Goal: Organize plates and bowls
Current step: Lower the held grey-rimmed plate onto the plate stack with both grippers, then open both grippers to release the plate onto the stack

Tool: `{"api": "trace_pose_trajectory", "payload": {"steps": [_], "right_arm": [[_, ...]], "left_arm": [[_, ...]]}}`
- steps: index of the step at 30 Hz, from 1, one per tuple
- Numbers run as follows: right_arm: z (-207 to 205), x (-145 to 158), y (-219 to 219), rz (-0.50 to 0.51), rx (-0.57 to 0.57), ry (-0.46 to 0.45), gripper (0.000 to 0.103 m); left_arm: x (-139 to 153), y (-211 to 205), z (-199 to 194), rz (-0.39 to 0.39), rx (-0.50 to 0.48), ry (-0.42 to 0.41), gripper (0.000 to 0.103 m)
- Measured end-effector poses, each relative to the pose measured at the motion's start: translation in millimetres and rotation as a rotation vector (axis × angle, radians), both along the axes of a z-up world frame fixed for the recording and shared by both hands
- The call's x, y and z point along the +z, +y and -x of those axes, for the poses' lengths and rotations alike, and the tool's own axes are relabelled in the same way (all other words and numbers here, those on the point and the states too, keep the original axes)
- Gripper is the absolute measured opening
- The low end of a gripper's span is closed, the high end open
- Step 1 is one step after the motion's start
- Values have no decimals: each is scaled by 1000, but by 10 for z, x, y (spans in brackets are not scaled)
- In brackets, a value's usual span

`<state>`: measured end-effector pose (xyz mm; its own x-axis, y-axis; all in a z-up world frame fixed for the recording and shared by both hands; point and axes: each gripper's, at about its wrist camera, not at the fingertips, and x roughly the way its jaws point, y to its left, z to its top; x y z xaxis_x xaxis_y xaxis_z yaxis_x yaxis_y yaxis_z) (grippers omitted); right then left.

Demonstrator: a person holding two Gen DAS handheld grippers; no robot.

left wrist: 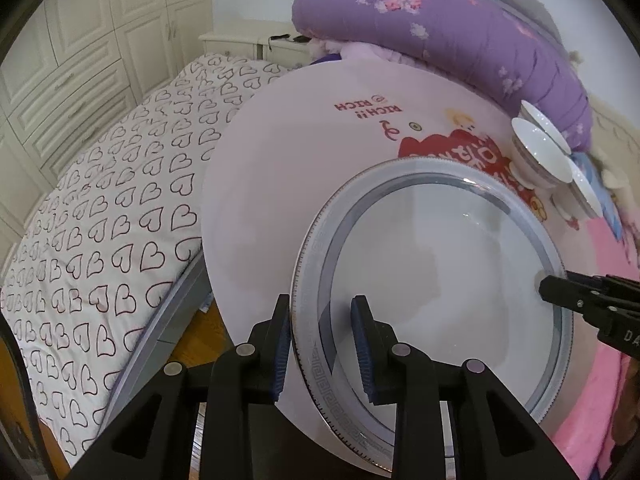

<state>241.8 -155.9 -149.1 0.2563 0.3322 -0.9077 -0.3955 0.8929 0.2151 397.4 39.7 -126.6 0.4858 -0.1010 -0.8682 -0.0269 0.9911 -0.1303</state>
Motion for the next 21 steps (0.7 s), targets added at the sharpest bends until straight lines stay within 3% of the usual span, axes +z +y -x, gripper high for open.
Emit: {"api": "trace_pose_trajectory", "payload": {"steps": [8,12,15,17,18,21], "right_arm": [[1,-2,0,-13,2,-6,29],[18,27,31,14,8,-45,48],[11,19,57,11,21,-44,53],[-1,18,45,10,8,-53,64],[-7,27,26,1,-2,-61,76],[-40,68,-60,-48,-34,-80,99]], "left_arm": [[47,1,9,-13,-3,-10,25],[82,-26,14,-34,-8,-24,27],[84,-46,12,-44,-12,-24,27],[90,-38,1,-36,-10,-23,28],[98,-30,0,-32,-8,-25,30],[168,-7,20,-28,6,-47,67]]}}
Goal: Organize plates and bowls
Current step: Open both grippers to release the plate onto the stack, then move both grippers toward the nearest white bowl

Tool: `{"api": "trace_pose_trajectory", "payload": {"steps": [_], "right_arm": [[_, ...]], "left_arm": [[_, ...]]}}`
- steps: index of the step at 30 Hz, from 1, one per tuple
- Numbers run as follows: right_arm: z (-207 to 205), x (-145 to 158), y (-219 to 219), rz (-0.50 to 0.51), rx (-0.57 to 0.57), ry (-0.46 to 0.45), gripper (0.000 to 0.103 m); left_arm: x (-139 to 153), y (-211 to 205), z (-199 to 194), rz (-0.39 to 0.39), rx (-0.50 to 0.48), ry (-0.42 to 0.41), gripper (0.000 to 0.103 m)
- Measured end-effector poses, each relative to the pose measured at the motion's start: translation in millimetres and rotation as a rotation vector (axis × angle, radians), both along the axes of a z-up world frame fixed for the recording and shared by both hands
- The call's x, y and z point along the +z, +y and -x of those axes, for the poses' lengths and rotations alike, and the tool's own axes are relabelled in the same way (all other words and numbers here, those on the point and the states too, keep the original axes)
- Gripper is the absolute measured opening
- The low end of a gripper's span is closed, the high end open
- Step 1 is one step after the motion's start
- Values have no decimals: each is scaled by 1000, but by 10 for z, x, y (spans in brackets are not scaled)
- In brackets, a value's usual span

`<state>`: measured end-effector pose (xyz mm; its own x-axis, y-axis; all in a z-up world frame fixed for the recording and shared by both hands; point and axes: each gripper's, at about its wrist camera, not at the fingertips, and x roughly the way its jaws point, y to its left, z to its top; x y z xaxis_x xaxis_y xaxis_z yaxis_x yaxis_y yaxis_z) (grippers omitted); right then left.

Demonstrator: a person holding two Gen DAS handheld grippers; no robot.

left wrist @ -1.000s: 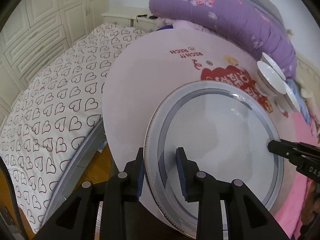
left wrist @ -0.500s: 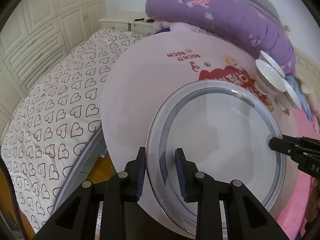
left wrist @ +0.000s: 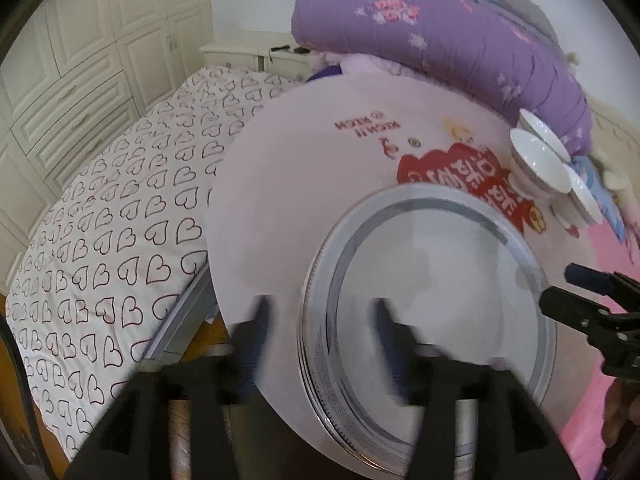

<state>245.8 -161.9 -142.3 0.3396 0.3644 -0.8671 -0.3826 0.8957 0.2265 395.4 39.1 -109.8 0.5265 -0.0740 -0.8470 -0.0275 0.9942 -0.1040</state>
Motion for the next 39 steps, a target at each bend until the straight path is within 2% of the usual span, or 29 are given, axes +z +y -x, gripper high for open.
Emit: {"api": "trace_pose_trajectory", "payload": {"steps": [1,2,5,9,16,24,30,39], "right_arm": [[-9,14,-28,-18,-8,-3,103],[-23,32,-72,-48,-17,-1,103],[-76,44,-168,-91,-51,8,103],[-114,108,-307,-145,-86,5,103],[-184,350,-593,-170,-141,-48,103],[-405,649,-1164,-181,-254,-114,103],[-690,714,-1513,-181,-316,-114,103],[-1148,624,-1596,-178,-298,-64,103]], "left_arm": [[33,10,10,-1,6,-13,84],[85,11,32,-4,12,-38,92],[194,-22,61,-16,12,-74,101],[309,-75,64,11,6,-90,102],[576,-210,28,67,-24,-130,102],[808,-445,-295,155,-76,-126,102],[783,-700,-765,192,-113,-77,102],[526,-1236,-1447,211,-178,18,102]]}}
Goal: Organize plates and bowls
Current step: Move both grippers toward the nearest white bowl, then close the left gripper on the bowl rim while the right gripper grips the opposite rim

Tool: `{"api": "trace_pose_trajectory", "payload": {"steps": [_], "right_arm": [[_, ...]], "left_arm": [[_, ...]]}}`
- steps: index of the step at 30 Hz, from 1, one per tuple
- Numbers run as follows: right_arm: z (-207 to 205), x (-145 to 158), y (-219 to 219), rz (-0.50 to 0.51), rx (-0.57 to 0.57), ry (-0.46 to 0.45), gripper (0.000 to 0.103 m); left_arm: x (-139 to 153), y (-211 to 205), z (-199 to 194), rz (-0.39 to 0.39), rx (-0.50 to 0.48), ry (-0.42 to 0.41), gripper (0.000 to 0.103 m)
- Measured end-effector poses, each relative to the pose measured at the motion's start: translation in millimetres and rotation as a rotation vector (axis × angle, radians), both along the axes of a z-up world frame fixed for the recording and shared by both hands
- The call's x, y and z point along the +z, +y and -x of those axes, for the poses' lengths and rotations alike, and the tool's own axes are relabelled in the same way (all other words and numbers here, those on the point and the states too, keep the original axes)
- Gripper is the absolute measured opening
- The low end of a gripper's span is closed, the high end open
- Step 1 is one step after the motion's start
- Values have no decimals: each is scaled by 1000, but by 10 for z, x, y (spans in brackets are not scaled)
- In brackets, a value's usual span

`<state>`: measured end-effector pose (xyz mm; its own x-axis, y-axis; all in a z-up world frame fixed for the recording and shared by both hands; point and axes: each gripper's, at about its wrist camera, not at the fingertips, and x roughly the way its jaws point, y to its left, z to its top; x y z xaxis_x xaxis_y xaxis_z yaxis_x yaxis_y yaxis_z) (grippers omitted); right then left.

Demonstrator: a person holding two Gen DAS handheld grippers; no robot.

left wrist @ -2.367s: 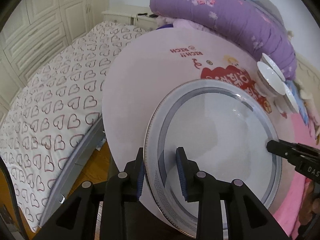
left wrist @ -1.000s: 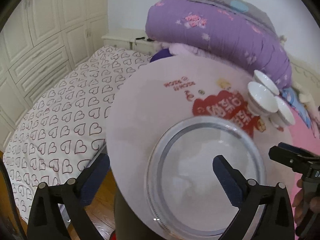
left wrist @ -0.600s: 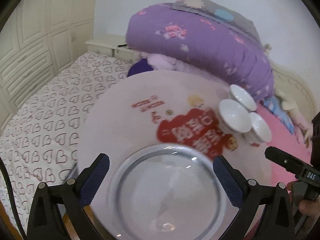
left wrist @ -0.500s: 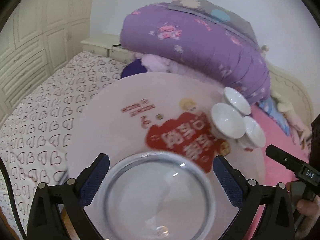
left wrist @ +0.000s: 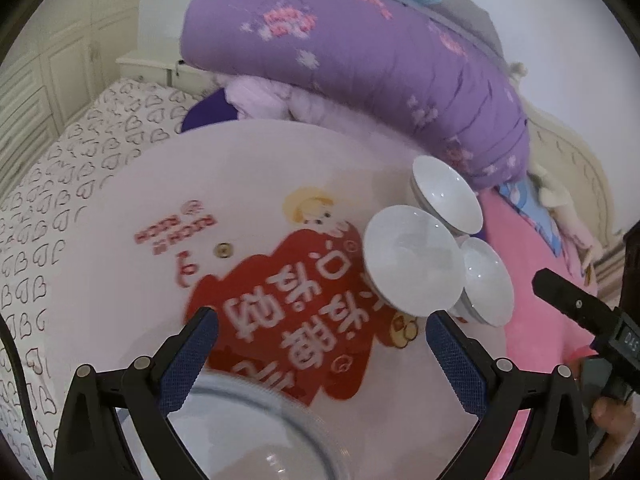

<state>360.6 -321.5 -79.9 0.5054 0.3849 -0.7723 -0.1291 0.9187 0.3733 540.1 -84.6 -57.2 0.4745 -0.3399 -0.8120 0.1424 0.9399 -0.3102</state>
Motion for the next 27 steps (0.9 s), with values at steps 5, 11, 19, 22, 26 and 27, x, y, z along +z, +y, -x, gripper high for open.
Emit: {"api": "trace_pose_trajectory", "payload": {"steps": [5,11,19,22,26,27], "right_arm": [[-61,-124,-5,-1,-2,27,102],[-147,-179,51,-5,22,37,96],[-565,-260,241,18,84,71,65],[-694,-318,275,36,105,92,58],[-803,-422,326,72,141,130,50],[-825,-442,335,83,146,134,49]], "left_arm": [[-222,-254,-305,-10,-18,32,101],[-398,-343,-530,-16,-8,46,100],[-645,-450,-755,-12,-1,103,84],[-729,-502,-823,-5,-7,130,77],[-821,-578,-906,6,-21,159,68],[-841,-594,-927,8,-24,166,67]]}}
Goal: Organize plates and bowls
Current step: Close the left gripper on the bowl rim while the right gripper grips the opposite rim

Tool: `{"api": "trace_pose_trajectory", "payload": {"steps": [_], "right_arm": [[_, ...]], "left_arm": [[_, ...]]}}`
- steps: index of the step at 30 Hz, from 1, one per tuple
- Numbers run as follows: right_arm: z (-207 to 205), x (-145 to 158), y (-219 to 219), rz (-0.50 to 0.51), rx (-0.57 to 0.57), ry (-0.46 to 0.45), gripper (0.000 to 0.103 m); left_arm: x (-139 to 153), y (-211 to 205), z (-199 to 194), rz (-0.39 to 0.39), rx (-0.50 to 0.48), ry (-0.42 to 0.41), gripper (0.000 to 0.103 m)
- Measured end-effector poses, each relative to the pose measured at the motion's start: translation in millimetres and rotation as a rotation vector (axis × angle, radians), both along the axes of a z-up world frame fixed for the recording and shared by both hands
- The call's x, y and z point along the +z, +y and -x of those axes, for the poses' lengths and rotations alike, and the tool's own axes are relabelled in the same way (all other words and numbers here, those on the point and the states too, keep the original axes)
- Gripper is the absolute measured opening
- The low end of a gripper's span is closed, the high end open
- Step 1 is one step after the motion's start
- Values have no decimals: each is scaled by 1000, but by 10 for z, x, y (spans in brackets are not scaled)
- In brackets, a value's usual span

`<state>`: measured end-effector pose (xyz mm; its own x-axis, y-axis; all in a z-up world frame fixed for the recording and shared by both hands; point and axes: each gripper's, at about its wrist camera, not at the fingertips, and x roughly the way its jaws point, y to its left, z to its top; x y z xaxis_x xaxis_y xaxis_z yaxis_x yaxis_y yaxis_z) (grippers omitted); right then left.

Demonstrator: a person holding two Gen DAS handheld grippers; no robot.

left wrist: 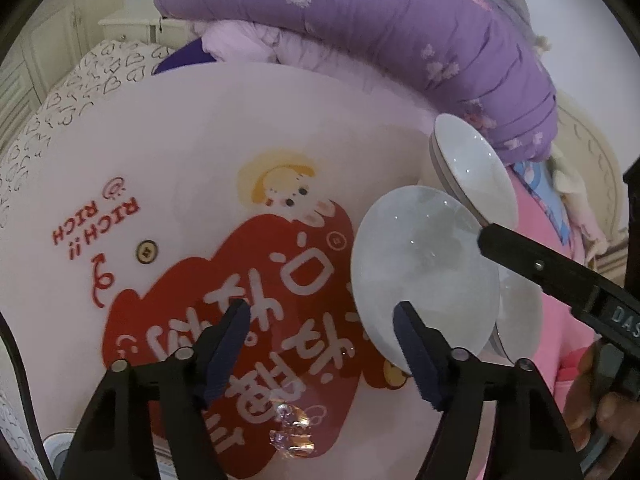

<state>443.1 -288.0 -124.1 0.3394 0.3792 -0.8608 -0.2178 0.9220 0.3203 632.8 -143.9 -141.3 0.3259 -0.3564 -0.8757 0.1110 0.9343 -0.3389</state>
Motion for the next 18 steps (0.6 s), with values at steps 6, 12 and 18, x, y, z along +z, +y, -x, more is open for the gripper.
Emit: {"api": "trace_pose_trajectory", "payload": {"steps": [6,12,18], "right_arm": [[-123,-142,39,47,38,40,32],[-87,-255,76,93,49,41,10],[-2,-252,106,88,31,25,9]], "left_arm": [[-165,-122,-152,36,-8,66,44],[-297,-194,-311,84,-5,107,10],[-285,-148,-302,61,20,74,9]]}}
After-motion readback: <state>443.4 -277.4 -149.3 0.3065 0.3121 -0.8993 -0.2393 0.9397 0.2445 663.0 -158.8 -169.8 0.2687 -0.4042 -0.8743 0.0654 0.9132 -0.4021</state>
